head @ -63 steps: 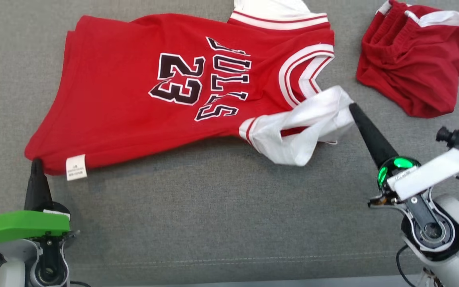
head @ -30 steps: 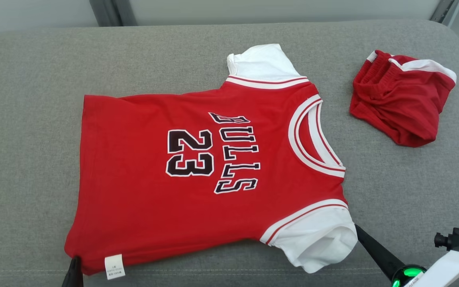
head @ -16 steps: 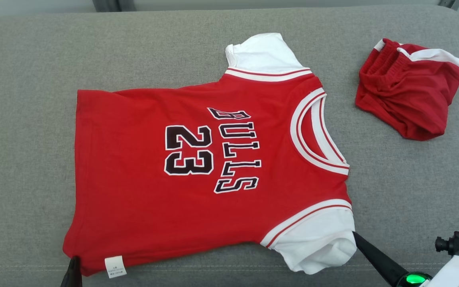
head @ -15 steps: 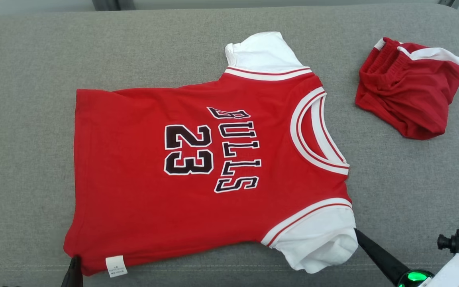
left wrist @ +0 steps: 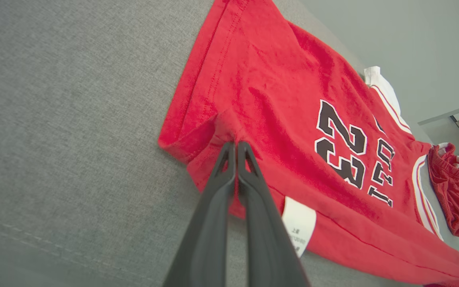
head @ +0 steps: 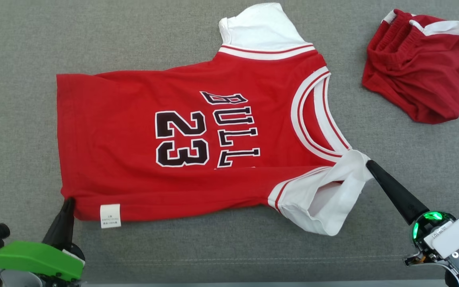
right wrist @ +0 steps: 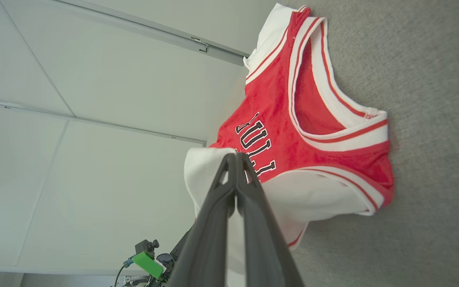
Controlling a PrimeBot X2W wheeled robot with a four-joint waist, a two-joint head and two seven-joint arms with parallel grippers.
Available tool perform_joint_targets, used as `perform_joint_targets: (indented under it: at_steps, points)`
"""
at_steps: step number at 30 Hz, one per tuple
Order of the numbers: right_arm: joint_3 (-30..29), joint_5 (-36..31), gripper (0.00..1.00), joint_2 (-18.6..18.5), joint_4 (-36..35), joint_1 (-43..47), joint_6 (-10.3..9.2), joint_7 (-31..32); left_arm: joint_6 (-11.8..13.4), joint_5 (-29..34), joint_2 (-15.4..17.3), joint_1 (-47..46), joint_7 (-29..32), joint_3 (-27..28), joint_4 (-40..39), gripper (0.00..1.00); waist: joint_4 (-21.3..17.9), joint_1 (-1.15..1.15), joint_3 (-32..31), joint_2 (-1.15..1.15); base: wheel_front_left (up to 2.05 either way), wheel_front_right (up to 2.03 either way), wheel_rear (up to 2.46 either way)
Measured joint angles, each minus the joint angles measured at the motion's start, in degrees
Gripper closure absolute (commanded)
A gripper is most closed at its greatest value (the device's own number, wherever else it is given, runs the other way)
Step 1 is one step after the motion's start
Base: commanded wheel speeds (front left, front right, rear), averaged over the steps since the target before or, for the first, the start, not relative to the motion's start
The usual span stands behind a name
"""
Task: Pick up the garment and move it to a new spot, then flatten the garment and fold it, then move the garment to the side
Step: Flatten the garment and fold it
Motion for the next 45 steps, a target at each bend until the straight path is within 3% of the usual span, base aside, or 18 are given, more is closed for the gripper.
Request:
perform_joint_targets:
  at_steps: [14,24,43,45]
  points:
    - [-0.02,-1.08,1.00,2.57,5.70,-11.01,-2.37,2.74,1.96,0.15,5.05,-10.57,8.79,-0.46,-0.99,1.00,-0.85,0.00,6.34,0.00,0.00,0.00,0.00]
    - [2.12,-3.12,1.00,4.67,11.78,-16.19,-3.75,4.97,2.56,0.16,4.72,-14.25,11.11,-0.36,4.02,1.00,-0.49,0.00,7.84,0.00,0.00,0.00,0.00]
    - [4.20,-7.03,1.00,8.72,18.71,-24.32,-3.81,6.78,3.52,1.58,2.76,-19.22,10.70,-0.20,10.57,1.00,0.86,0.00,7.47,0.00,0.00,0.00,0.00]
    - [4.44,-7.70,1.00,9.25,19.62,-24.94,-3.89,6.75,3.53,1.67,2.47,-19.32,10.72,-0.41,11.49,0.85,0.83,0.00,7.52,0.00,0.00,0.00,0.00]
